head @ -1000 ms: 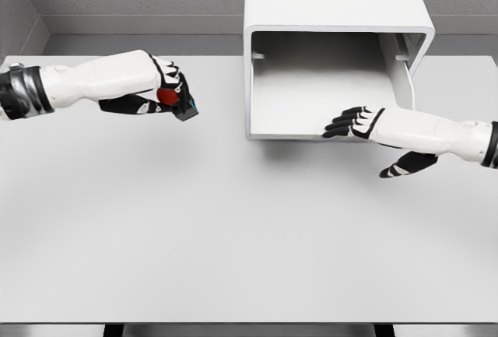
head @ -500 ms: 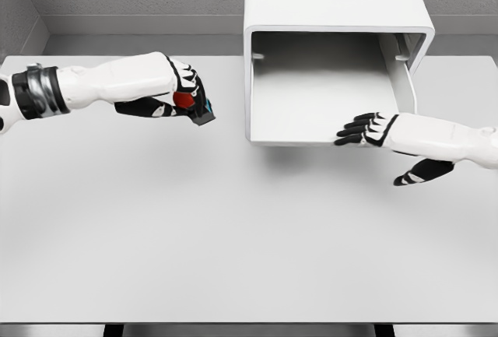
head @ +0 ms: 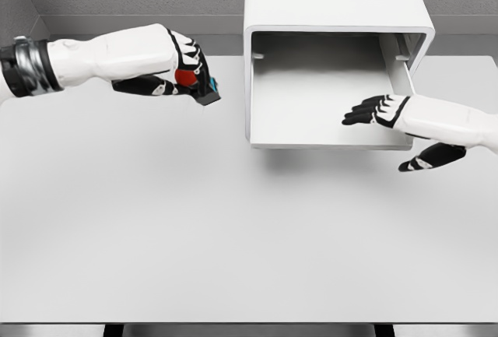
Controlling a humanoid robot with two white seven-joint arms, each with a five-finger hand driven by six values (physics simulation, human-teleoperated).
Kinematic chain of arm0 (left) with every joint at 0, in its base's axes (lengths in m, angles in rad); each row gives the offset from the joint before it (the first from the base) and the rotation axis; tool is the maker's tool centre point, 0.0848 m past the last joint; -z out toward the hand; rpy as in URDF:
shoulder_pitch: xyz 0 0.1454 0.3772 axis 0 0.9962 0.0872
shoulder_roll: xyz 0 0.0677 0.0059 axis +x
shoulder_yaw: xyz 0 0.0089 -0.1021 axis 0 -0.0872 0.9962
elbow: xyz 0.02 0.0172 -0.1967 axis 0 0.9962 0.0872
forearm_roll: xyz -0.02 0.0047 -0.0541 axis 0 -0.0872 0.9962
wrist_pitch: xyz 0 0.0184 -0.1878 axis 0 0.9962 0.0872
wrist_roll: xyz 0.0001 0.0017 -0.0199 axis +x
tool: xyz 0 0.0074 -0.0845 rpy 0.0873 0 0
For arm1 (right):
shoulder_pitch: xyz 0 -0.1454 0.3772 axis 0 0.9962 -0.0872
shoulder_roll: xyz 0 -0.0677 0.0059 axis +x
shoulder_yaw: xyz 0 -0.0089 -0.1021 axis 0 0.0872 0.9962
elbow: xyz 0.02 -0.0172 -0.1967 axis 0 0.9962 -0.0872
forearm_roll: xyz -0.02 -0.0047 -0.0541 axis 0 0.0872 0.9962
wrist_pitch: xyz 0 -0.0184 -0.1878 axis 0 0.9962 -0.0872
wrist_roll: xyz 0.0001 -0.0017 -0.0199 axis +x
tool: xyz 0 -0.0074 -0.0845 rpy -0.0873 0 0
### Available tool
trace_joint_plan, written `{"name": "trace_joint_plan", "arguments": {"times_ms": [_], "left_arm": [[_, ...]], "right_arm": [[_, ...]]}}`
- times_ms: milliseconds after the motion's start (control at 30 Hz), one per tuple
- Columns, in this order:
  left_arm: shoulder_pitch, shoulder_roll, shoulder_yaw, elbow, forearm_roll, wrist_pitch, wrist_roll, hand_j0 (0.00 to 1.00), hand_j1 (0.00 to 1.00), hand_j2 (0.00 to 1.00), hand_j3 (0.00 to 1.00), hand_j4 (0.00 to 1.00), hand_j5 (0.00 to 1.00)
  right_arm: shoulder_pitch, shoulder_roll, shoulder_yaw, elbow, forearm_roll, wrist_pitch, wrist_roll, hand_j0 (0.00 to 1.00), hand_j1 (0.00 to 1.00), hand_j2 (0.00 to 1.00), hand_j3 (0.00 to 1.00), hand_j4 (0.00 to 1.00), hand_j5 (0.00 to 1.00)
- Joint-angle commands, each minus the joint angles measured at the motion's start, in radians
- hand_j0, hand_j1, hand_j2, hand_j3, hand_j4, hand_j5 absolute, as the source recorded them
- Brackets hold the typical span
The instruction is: Slide open multi-storey tabletop storage cabinets and put open load switch and slide close multi-storey tabletop storage cabinets
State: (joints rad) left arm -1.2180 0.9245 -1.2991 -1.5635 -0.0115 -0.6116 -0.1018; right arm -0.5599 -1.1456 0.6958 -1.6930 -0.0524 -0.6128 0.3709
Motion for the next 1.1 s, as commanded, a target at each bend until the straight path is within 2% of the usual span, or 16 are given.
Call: {"name": "trace_joint_plan", "arguments": {"times_ms": [0,100,333,533,767,1067], "left_arm": [[-0.002,-0.001,0.001,-0.009,0.008,0.001,0.001,0.43,0.43,0.43,0.43,0.43,0.43],[-0.009,-0.001,0.001,-0.016,0.011,0.001,0.002,0.43,0.43,0.43,0.43,0.43,0.43],[-0.058,-0.009,0.001,-0.052,0.016,0.001,0.002,0.43,0.43,0.43,0.43,0.43,0.43],[-0.074,-0.039,0.001,-0.058,0.012,0.001,0.001,0.43,0.43,0.43,0.43,0.43,0.43],[-0.087,-0.116,0.001,-0.049,0.001,0.001,-0.001,0.43,0.43,0.43,0.43,0.43,0.43],[-0.087,-0.22,-0.003,0.01,-0.068,0.001,-0.001,0.43,0.43,0.43,0.43,0.43,0.43]], "right_arm": [[0.0,-0.019,-0.004,-0.001,-0.035,0.002,-0.001,1.0,1.0,1.0,1.0,1.0,1.0],[0.003,-0.045,-0.004,0.001,-0.053,0.002,-0.003,1.0,1.0,1.0,1.0,1.0,1.0],[0.003,-0.043,-0.002,-0.001,-0.058,0.002,-0.003,1.0,1.0,1.0,1.0,1.0,1.0],[0.003,-0.042,-0.001,-0.001,-0.061,0.002,-0.003,1.0,1.0,1.0,1.0,1.0,1.0],[0.002,-0.039,0.001,-0.001,-0.061,0.002,-0.003,1.0,1.0,1.0,1.0,1.0,1.0],[0.002,-0.04,0.001,-0.002,-0.061,0.002,-0.003,1.0,1.0,1.0,1.0,1.0,1.0]]}}
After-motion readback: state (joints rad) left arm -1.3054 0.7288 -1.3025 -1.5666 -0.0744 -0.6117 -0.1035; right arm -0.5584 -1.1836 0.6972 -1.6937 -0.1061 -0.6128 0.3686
